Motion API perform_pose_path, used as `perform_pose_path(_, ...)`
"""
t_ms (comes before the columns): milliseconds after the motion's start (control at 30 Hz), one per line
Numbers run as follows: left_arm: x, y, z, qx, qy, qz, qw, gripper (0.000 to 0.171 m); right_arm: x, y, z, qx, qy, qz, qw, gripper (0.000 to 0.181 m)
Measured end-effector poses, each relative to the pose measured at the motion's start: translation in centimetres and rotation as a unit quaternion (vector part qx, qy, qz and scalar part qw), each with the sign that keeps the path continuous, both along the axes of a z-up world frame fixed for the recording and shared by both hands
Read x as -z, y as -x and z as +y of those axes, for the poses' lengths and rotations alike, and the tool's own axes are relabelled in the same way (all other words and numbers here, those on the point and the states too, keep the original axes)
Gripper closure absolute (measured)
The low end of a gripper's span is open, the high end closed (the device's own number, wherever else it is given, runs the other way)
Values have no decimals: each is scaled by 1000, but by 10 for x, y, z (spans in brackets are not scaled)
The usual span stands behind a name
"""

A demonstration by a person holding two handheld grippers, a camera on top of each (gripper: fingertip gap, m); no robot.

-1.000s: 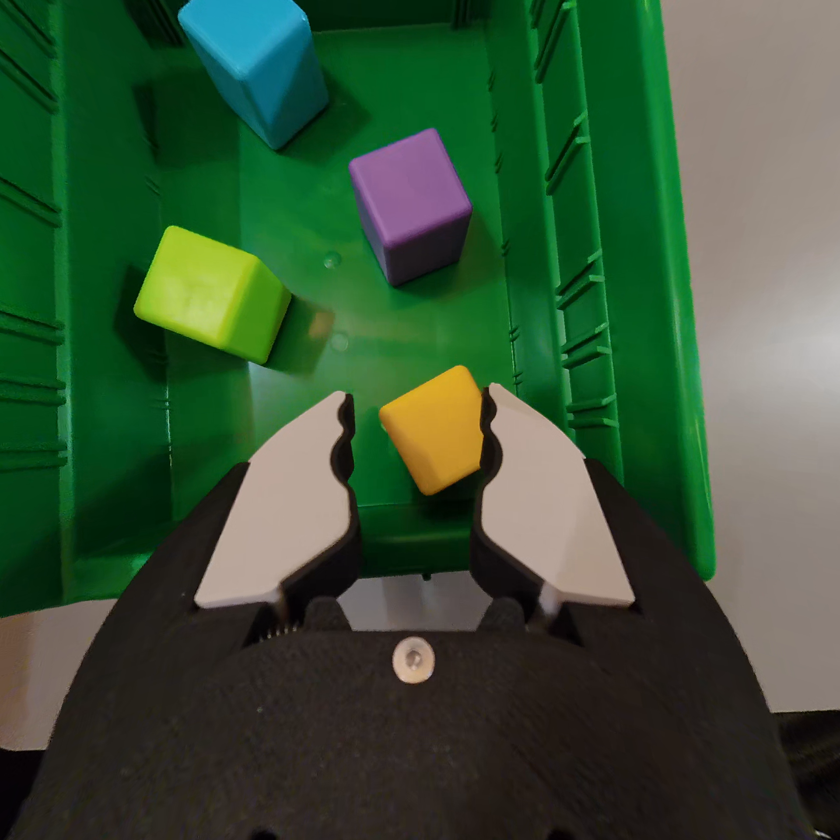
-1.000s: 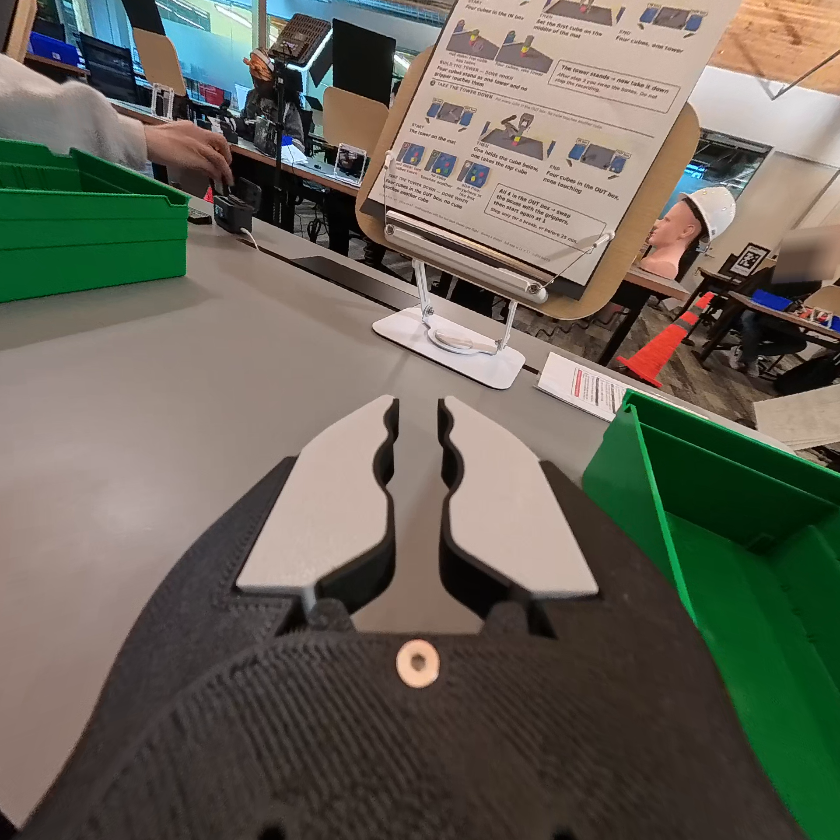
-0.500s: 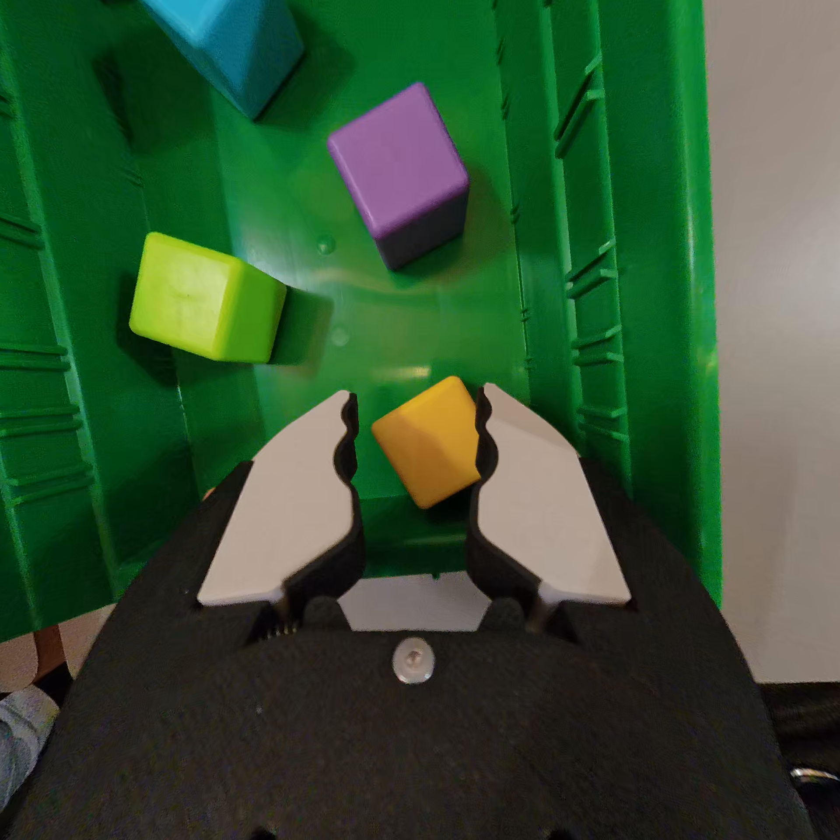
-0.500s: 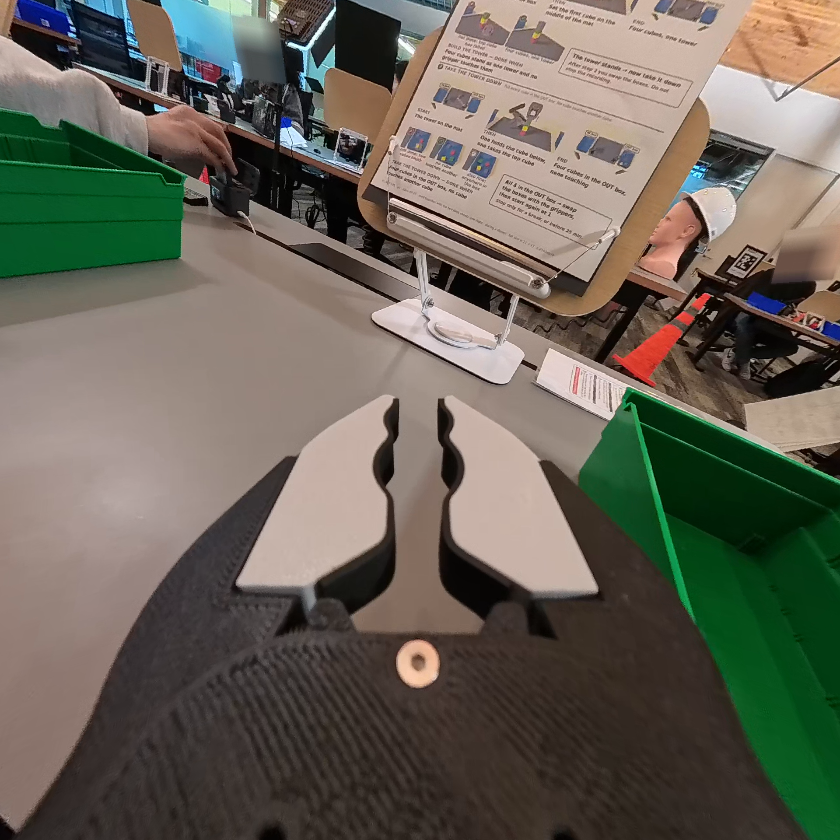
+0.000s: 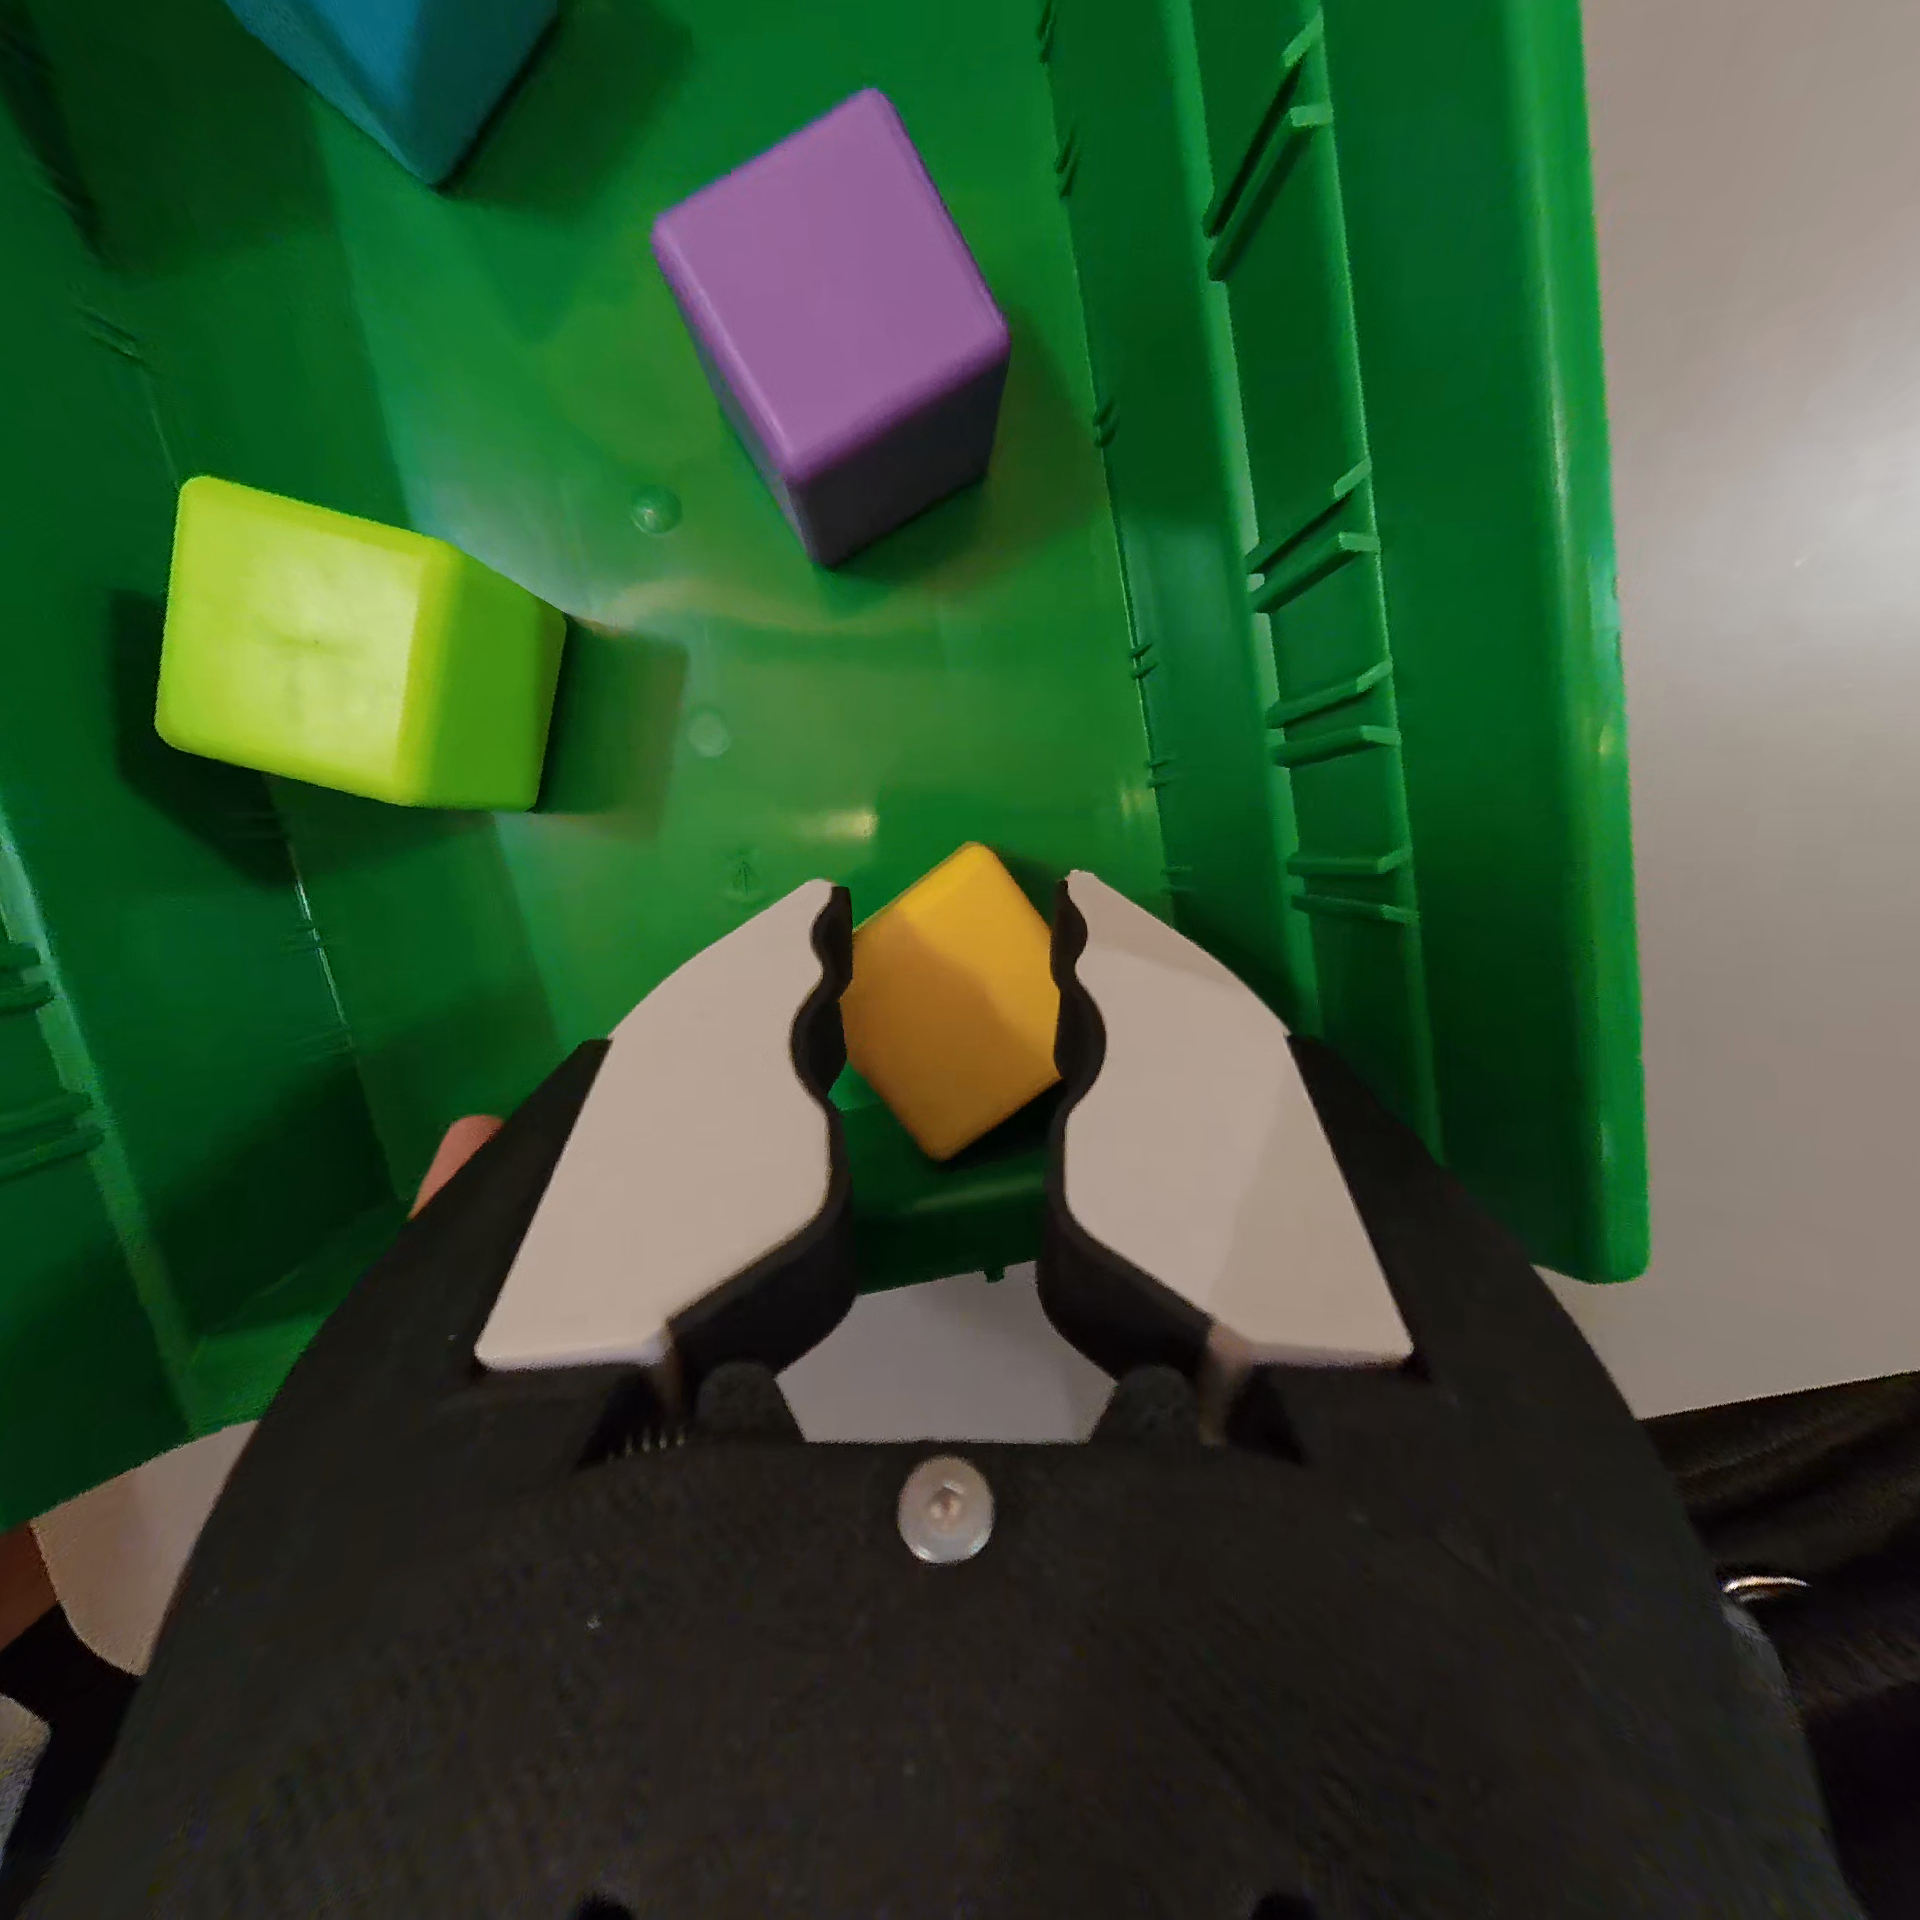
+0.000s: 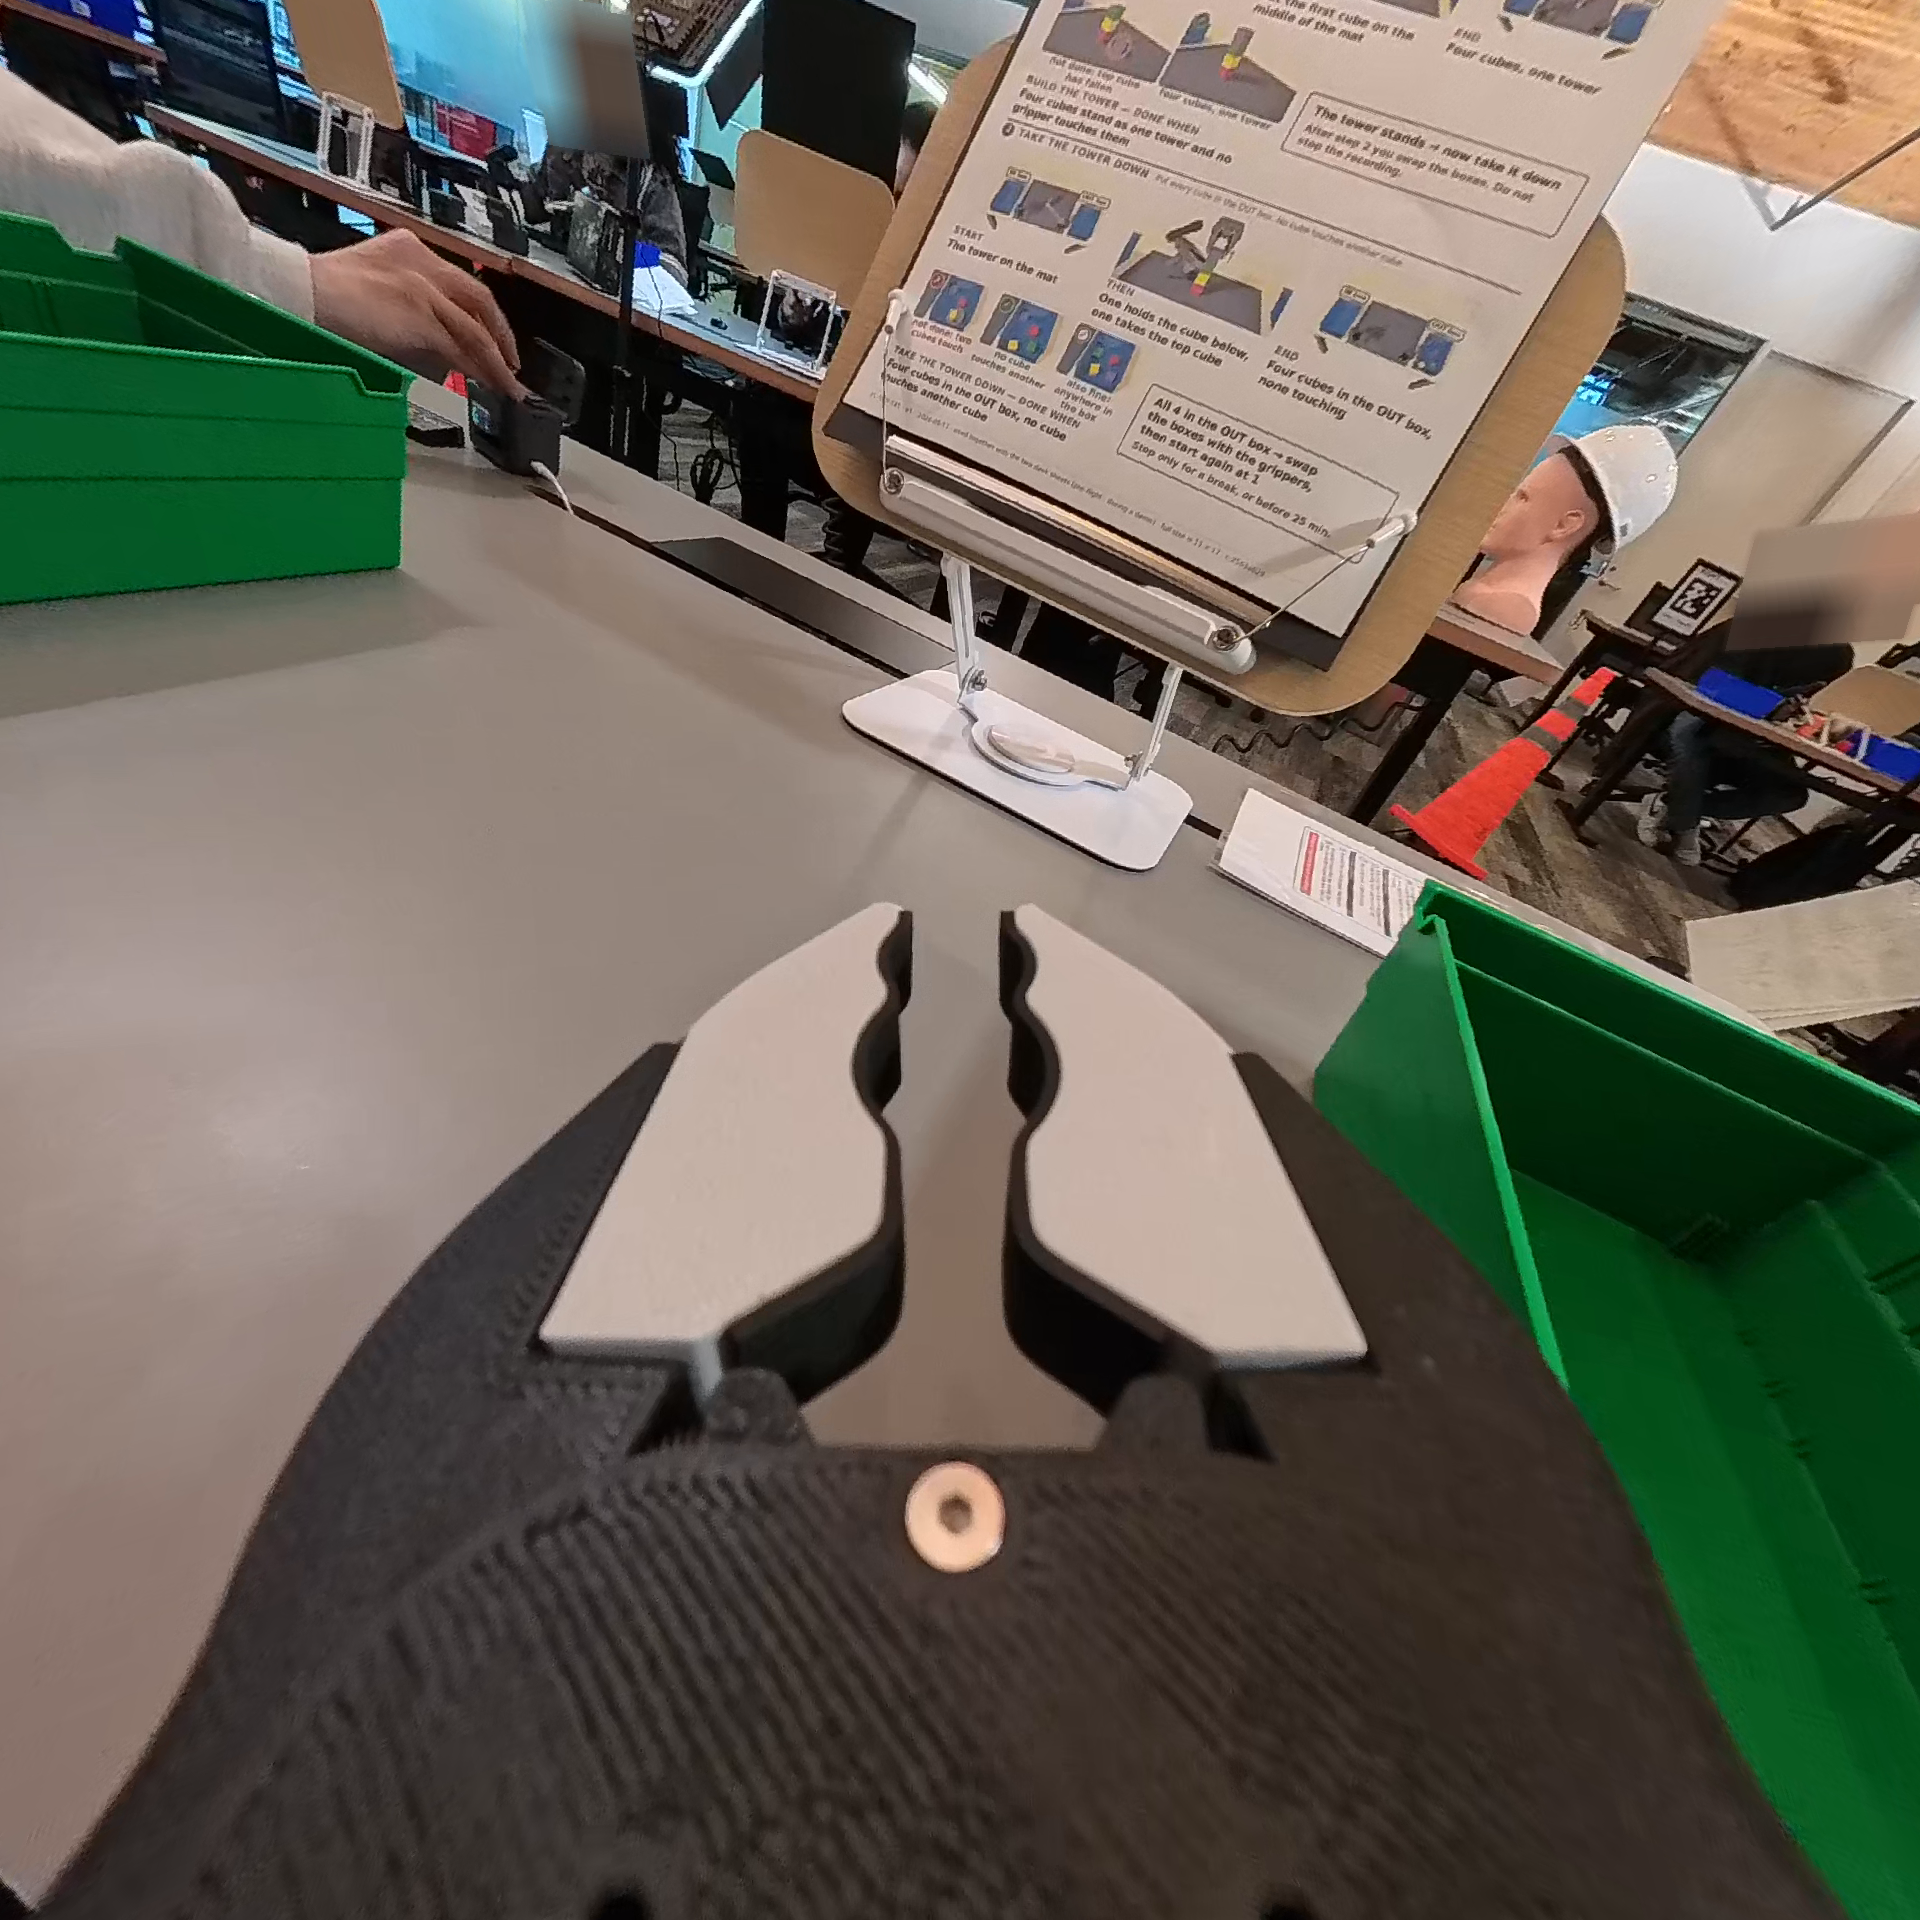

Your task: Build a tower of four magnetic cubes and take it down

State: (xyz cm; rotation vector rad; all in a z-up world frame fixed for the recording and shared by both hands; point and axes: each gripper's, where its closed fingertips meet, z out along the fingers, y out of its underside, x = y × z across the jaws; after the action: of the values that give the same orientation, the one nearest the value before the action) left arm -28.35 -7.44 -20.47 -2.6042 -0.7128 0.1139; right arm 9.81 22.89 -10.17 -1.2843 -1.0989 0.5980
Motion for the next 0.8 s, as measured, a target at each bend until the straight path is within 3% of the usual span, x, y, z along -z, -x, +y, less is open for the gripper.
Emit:
perform_pose_path(300,-6,4,1,19,-10,25,999,144,1,0,0,1,-3,-5,1000,165)
perform_pose_path(567,-20,0,-15,1,-29,-14,999,115,2,1,0,1,-5,-8,1000,165)
perform_pose_path(800,-7,-6,-16,-14,-15,-60,998,119,3,1,-1,2,-16,-16,1000,165)
